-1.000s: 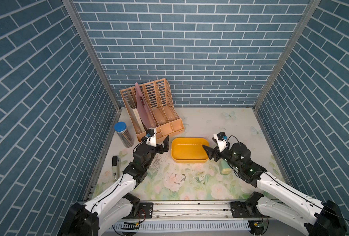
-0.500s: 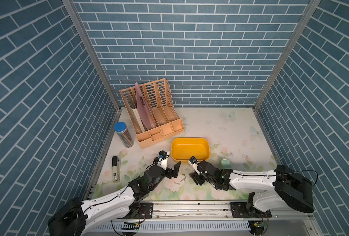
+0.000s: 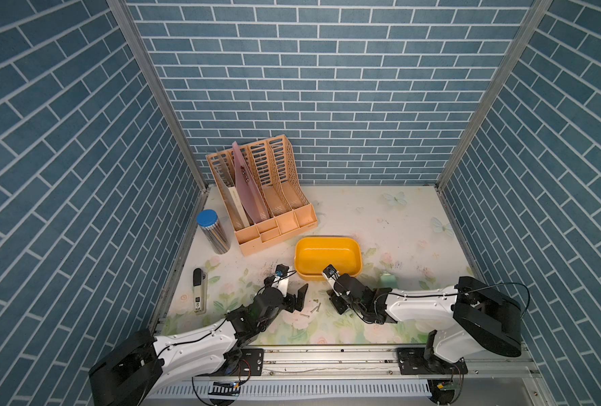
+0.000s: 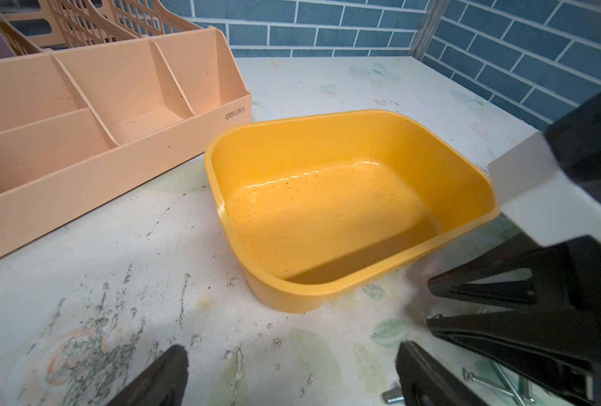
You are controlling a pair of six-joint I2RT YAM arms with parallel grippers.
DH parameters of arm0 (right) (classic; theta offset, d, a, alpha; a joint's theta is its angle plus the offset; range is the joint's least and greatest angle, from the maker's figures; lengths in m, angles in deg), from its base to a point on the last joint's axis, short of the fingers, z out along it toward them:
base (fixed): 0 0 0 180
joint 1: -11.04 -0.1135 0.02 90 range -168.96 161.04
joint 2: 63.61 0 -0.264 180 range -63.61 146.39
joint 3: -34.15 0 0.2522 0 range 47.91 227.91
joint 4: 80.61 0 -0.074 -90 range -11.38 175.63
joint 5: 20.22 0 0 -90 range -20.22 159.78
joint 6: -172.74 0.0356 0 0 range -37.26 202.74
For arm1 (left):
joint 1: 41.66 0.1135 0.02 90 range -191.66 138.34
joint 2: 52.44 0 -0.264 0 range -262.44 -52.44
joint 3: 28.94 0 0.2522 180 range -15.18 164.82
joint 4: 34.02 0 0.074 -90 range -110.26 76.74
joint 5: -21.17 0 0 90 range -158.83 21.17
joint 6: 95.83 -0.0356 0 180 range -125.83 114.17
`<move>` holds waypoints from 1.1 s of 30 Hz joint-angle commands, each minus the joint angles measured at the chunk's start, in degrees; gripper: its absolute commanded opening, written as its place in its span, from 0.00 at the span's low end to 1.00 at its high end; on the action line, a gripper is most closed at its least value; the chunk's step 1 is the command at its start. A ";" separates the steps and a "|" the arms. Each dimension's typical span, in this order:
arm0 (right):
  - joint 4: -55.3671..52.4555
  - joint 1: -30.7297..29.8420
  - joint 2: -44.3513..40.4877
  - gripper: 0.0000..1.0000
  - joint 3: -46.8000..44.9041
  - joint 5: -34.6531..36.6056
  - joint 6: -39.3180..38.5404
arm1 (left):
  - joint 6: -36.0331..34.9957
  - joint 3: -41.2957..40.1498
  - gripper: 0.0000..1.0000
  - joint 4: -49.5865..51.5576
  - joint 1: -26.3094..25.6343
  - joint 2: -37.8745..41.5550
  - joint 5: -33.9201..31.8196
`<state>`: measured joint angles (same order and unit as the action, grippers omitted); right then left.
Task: Put the screws on the desktop into the storage box
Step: Pick up the screw from the center of the board.
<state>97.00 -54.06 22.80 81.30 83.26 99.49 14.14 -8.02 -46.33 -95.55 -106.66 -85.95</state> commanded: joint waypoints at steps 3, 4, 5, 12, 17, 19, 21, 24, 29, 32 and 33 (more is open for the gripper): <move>0.48 0.72 1.40 0.34 0.07 -0.79 1.97 | -0.54 2.02 0.98 -1.54 -1.21 -1.88 -0.10; 1.56 0.83 1.24 0.33 -0.60 -0.99 2.05 | -0.63 2.11 0.97 -1.61 -1.46 -2.16 -0.17; 1.99 1.34 1.34 0.32 -0.91 -1.62 2.18 | -0.71 2.31 0.98 -1.58 -1.69 -2.42 -0.27; 1.97 1.51 2.76 0.19 -1.22 -2.92 3.25 | -0.65 3.71 0.99 -0.42 -3.54 -3.50 -1.39; 1.20 0.88 2.50 0.19 -1.54 -2.99 4.33 | 0.11 4.17 1.00 0.26 -5.20 -5.39 -2.45; 1.67 0.22 2.43 0.21 -1.72 -2.82 4.60 | 0.29 4.84 1.00 0.68 -5.98 -6.65 -3.05; 1.66 0.00 2.73 0.22 -2.07 -1.90 4.70 | 0.46 5.47 1.00 1.26 -6.86 -7.97 -4.15; 1.89 -0.02 3.34 0.07 -2.43 -1.15 4.87 | 0.51 6.64 1.00 2.15 -7.37 -10.61 -4.99; -0.21 -0.18 -2.45 0.00 -2.81 -0.03 4.83 | -0.44 8.45 1.00 2.44 -7.83 -14.16 -5.64; -3.16 0.02 -9.84 0.00 -2.33 0.28 3.46 | -1.89 10.64 0.97 3.28 -8.51 -16.58 -4.46; -3.82 0.28 -11.77 0.00 -1.92 0.09 2.85 | -2.37 11.37 0.95 3.59 -8.55 -17.45 -3.65</move>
<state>95.69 -53.91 17.03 78.61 82.03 103.36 13.55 1.07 -44.08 -103.46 -122.50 -90.26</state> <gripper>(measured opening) 0.058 0.964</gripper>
